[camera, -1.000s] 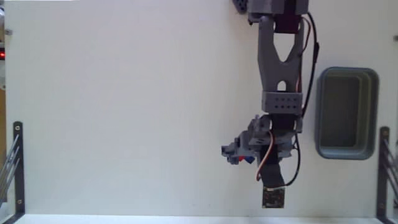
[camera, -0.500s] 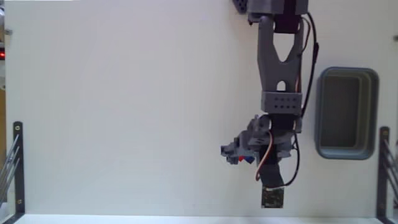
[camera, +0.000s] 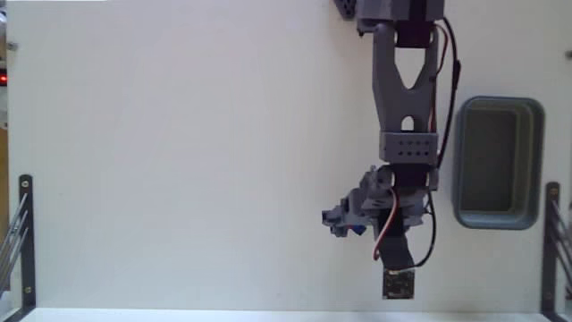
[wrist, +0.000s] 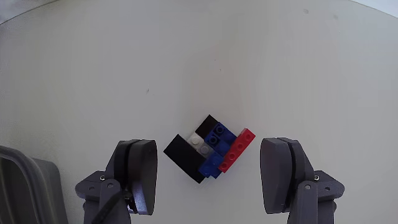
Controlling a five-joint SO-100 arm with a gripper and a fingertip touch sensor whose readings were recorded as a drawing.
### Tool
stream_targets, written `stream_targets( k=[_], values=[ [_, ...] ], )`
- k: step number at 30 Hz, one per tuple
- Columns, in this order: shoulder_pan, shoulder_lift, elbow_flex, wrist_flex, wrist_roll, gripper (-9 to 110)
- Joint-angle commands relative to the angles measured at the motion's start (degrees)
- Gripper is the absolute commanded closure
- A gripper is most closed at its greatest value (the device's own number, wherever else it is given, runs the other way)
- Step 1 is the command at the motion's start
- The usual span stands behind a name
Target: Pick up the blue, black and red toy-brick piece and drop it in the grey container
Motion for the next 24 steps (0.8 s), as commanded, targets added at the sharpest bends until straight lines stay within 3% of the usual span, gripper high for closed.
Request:
stream_targets(
  k=[1, 24],
  values=[
    [-1.3, 1.8, -2.3, -0.4, 0.3, -9],
    [-1.3, 1.9, -0.8, -1.7, 0.3, -9]
  ],
)
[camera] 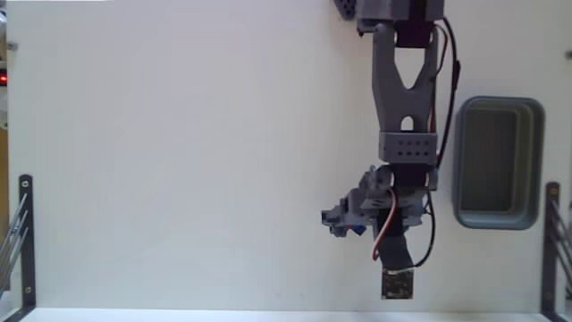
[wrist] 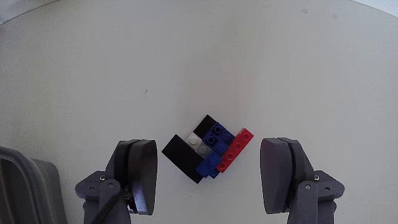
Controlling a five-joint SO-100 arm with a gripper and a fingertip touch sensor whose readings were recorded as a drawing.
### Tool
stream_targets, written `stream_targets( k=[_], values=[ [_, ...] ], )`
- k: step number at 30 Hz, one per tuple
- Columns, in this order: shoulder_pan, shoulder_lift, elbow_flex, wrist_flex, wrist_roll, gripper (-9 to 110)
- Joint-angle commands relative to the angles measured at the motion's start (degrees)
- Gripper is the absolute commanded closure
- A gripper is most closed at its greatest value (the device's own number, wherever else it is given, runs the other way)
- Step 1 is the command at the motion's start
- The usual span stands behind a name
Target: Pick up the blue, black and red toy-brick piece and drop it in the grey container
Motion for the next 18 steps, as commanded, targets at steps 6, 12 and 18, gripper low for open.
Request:
stream_targets(
  k=[6, 12, 18],
  values=[
    [-1.5, 1.9, -0.2, -2.3, 0.3, -9],
    [-1.5, 1.9, 0.6, -3.1, 0.3, -9],
    [-1.5, 2.0, 2.3, -4.7, 0.3, -9]
  ],
)
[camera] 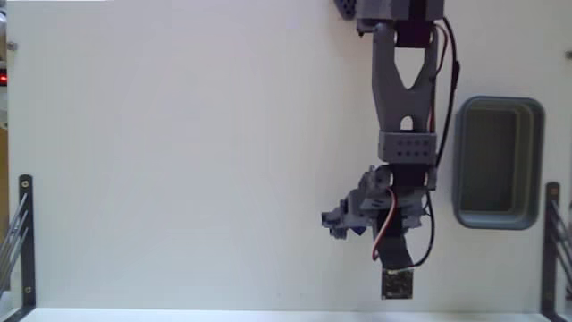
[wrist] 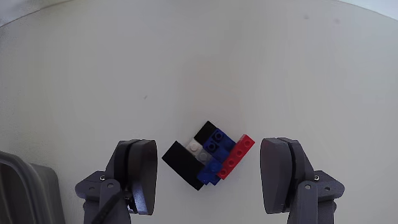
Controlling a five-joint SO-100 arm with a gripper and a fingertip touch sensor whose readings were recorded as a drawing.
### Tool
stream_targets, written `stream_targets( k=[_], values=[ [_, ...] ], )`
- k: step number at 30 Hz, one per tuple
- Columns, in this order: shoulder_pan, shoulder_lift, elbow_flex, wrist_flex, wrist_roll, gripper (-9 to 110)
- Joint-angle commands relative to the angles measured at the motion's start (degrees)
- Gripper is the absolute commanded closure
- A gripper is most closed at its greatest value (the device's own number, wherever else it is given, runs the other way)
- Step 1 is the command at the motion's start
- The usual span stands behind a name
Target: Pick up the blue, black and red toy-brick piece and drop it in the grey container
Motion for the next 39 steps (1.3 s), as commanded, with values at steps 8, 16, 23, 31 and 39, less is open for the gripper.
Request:
stream_targets(
  k=[8, 16, 23, 31, 39],
  values=[
    [-1.5, 1.9, 2.4, -3.6, 0.3, -9],
    [-1.5, 1.8, 4.5, -5.8, 0.3, -9],
    [-1.5, 1.6, 6.2, -7.7, 0.3, -9],
    [-1.5, 1.4, 7.8, -9.5, 0.3, -9],
    [-1.5, 1.2, 9.2, -11.1, 0.3, -9]
  ],
)
